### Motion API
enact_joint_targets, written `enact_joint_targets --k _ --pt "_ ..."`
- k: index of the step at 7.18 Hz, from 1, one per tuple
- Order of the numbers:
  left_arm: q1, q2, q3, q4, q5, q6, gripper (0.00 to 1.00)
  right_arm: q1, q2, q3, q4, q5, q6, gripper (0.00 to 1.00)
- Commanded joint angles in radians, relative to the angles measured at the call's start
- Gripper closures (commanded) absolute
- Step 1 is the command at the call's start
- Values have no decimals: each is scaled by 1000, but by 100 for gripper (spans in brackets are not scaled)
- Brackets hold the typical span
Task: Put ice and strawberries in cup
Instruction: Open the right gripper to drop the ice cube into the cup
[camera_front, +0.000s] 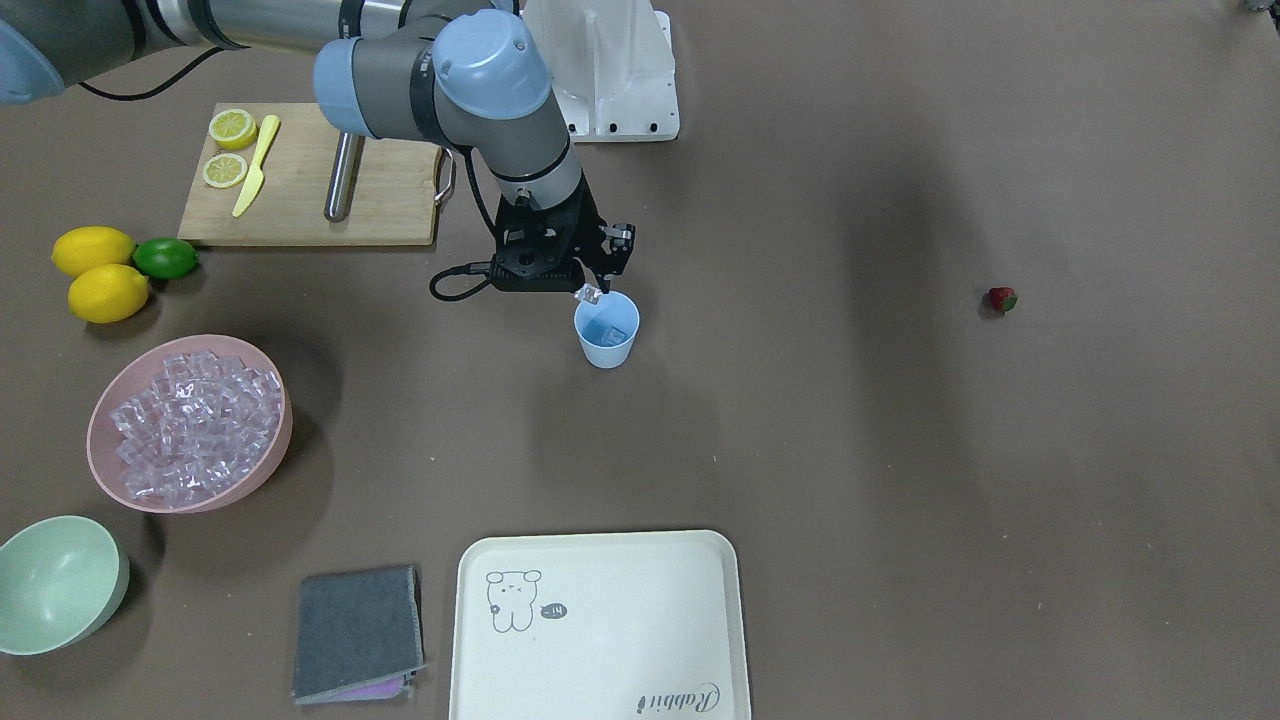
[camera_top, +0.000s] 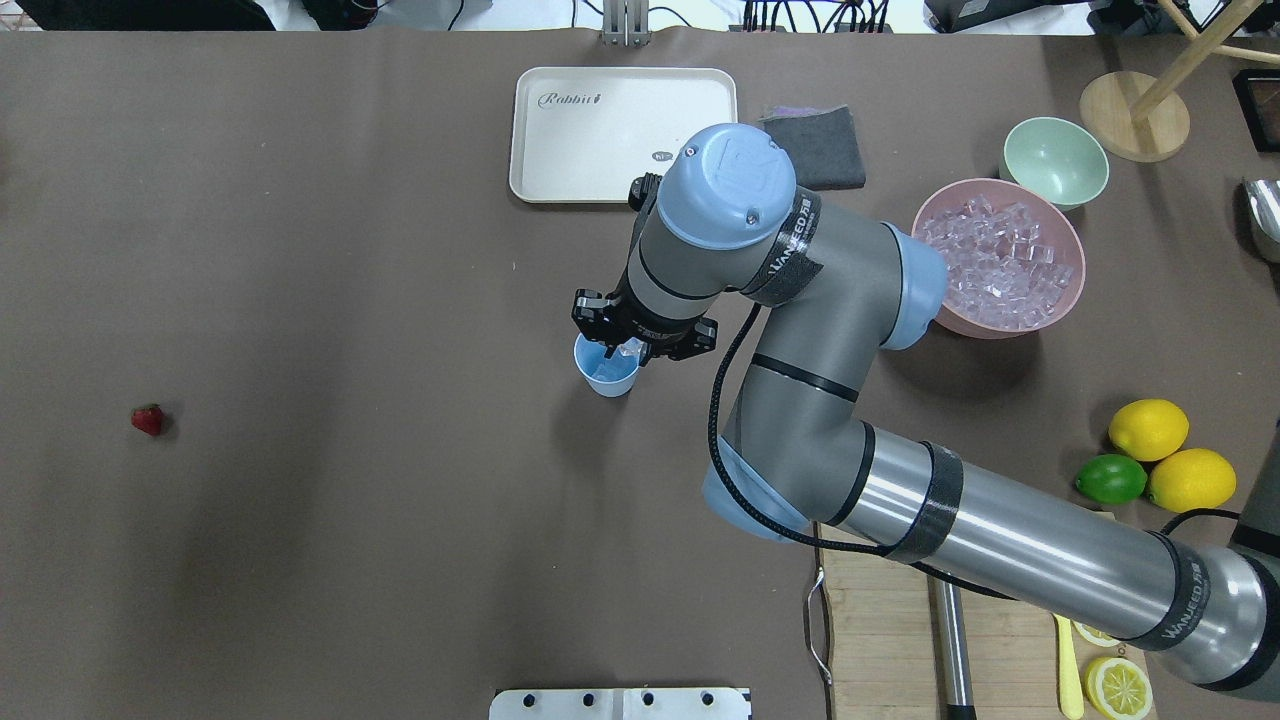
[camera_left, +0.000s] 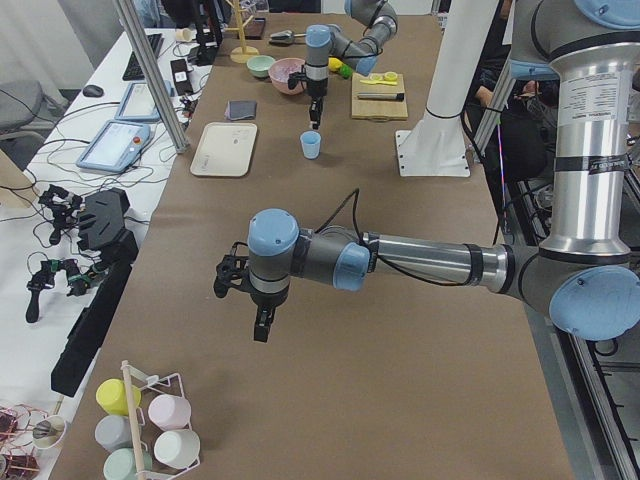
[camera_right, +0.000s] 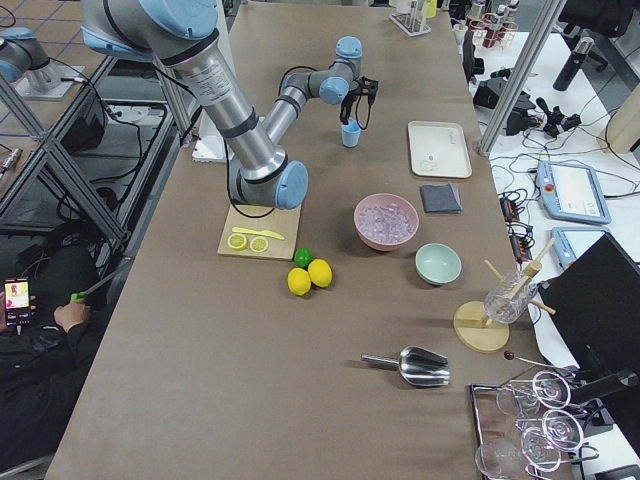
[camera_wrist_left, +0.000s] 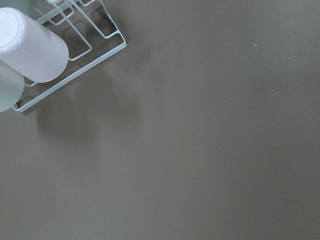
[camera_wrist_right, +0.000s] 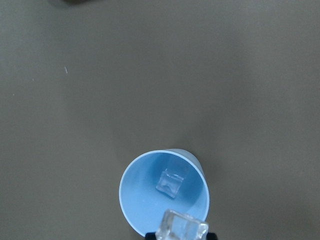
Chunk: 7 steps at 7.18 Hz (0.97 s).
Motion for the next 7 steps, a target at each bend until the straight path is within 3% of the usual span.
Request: enact_joint_targets --k 1,7 --pt "0 5 2 0 0 3 2 -3 27 -21 -1 -1 -1 100" --pt "0 4 5 0 0 3 2 0 54 -81 12 -21 -3 100"
